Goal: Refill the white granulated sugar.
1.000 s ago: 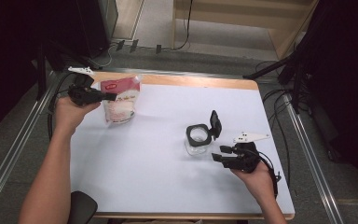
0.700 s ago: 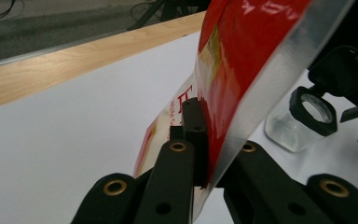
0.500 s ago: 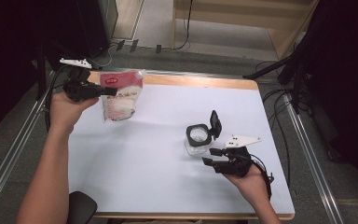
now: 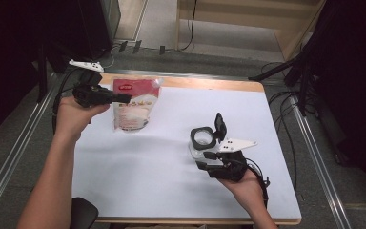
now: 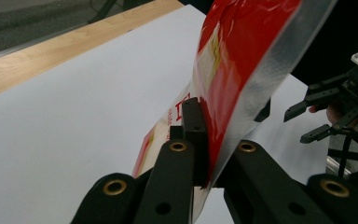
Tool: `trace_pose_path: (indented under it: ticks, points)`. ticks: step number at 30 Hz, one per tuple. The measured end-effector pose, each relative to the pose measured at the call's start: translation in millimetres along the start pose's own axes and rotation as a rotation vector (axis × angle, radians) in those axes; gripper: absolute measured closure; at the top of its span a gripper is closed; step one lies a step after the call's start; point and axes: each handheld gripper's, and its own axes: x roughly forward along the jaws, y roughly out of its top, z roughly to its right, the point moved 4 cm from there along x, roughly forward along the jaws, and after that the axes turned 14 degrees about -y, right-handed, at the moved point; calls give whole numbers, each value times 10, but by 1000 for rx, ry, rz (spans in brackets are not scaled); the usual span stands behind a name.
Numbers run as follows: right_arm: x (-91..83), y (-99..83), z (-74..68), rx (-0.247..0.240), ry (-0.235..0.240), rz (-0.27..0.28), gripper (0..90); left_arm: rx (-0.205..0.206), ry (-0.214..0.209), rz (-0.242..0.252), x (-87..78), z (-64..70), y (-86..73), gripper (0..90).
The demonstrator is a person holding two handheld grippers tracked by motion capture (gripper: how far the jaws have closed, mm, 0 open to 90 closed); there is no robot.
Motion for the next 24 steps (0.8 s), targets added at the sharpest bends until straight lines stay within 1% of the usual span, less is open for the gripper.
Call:
trace_pose_path:
  ticks: [1, 4, 5, 6, 7, 8, 9, 10, 12, 14, 15, 16, 19, 21, 23, 24]
  points:
    - [13, 9, -21, -3, 0, 0, 530, -3, -2, -1, 18, 16, -2, 900]
    - [44, 25, -52, -15, -8, -2, 530, -19, -25, -6, 74, 63, -5, 900]
    - [56, 31, -59, -7, -12, -7, 530, -17, -33, -9, 98, 81, -5, 900]
    - [70, 38, -67, -7, -7, -4, 530, -15, -43, -14, 126, 108, -6, 900]
    - [85, 45, -78, -6, -9, -3, 530, -8, -46, -22, 150, 132, -3, 900]
    - [100, 53, -88, -7, -10, 0, 531, -6, -59, -27, 184, 168, -1, 900]
    - [120, 60, -106, -4, -6, 2, 531, -2, -62, -30, 202, 188, 1, 900]
    - [133, 65, -117, -8, -2, 5, 530, -1, -72, -33, 230, 226, 5, 900]
    - [171, 75, -157, -16, -2, 9, 529, 9, -78, -38, 260, 281, 14, 900]
    - [217, 84, -193, -11, 4, 0, 537, 11, -86, -43, 274, 320, 22, 900]
    - [235, 88, -210, 0, 5, -10, 537, 11, -92, -43, 282, 346, 26, 900]
    - [257, 95, -223, 7, 7, -8, 537, 16, -96, -48, 284, 365, 30, 900]
    - [308, 105, -263, 0, 7, -10, 534, 15, -109, -45, 306, 408, 38, 900]
    - [350, 107, -292, -6, 6, -16, 529, 14, -126, -54, 323, 440, 42, 900]
    - [387, 112, -311, -7, 15, -19, 529, 24, -136, -63, 334, 465, 42, 900]
    - [401, 120, -321, -1, 18, -21, 528, 24, -143, -69, 338, 486, 43, 900]
